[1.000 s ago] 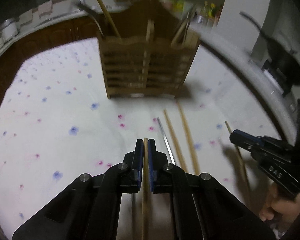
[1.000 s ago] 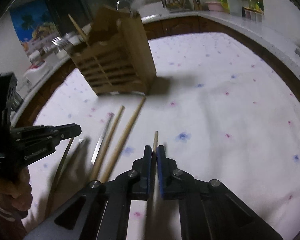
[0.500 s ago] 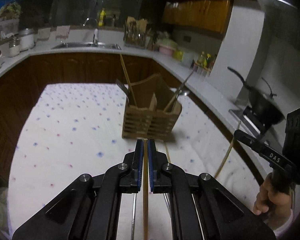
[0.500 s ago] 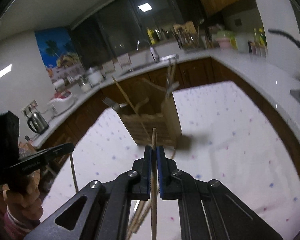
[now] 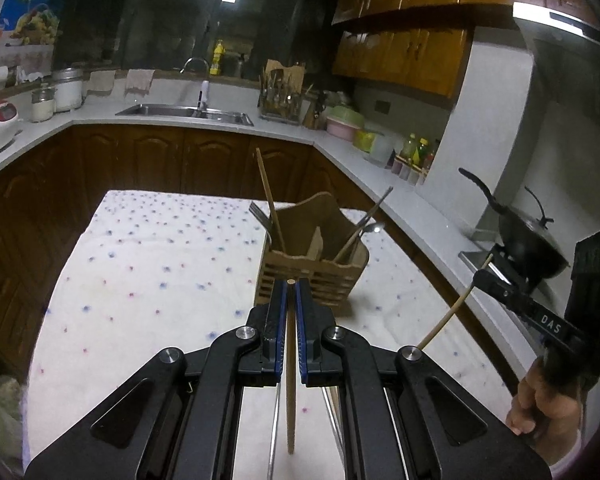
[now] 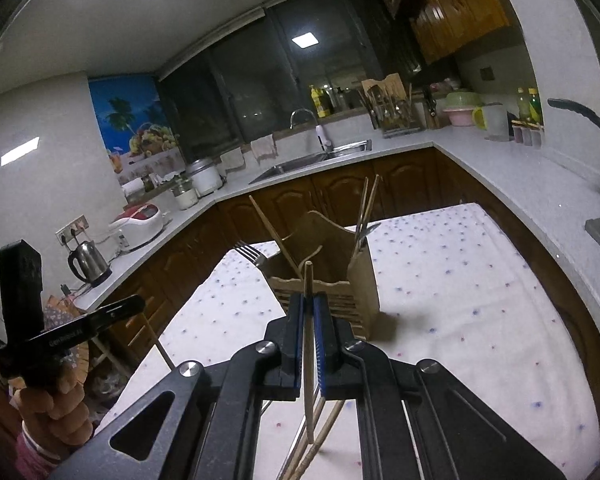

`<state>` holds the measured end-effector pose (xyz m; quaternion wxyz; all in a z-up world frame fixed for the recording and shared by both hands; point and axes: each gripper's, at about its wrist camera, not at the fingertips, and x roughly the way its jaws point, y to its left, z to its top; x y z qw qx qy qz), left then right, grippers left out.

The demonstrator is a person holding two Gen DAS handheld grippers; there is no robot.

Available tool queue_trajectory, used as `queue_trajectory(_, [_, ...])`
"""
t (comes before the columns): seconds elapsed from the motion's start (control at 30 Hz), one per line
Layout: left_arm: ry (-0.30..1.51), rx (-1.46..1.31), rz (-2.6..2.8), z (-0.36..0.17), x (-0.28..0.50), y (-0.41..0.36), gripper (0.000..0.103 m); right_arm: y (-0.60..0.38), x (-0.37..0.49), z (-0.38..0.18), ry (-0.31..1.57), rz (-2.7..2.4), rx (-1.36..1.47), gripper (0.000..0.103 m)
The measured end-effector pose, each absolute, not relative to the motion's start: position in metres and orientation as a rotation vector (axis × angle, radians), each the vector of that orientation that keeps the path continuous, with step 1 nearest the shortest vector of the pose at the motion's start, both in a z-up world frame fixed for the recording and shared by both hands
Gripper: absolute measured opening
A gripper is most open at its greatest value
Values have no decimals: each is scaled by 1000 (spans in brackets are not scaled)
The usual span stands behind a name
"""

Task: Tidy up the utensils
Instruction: 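Lift both wooden chopsticks and lower them into the wooden holder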

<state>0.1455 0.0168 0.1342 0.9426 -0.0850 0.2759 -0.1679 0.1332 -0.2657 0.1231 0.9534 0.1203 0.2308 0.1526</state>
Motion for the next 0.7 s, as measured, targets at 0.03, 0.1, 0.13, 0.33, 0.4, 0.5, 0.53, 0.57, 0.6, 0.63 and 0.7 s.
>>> queue_trajectory(0.03, [553, -175, -340, 137, 146, 17, 4, -266, 133, 124, 466, 310, 245, 5])
queue_trajectory(0.1, [541, -175, -336, 141, 147, 17, 4, -266, 134, 126, 460, 309, 244, 5])
queue_trajectory(0.13, [534, -175, -335, 143, 149, 17, 4, -266, 135, 128, 457, 309, 246, 5])
queue_trajectory(0.33, [484, -191, -323, 161, 160, 17, 4, -266, 141, 137, 433, 307, 241, 5])
queue_trajectory(0.4, [465, -196, -319, 169, 166, 16, 4, -267, 145, 140, 423, 304, 241, 5])
queue_trajectory(0.5, [437, -207, -310, 179, 175, 15, 4, -269, 153, 147, 401, 295, 243, 5])
queue_trajectory(0.53, [430, -219, -308, 185, 181, 14, 4, -270, 157, 151, 390, 290, 245, 5])
queue_trajectory(0.57, [420, -229, -310, 190, 185, 13, 4, -270, 159, 154, 382, 287, 246, 5])
queue_trajectory(0.6, [411, -234, -310, 194, 189, 13, 4, -271, 162, 157, 372, 283, 247, 5])
queue_trajectory(0.63, [394, -234, -299, 201, 195, 12, 4, -272, 166, 163, 359, 278, 248, 5])
queue_trajectory(0.7, [370, -239, -287, 210, 204, 11, 4, -273, 173, 170, 335, 268, 245, 5])
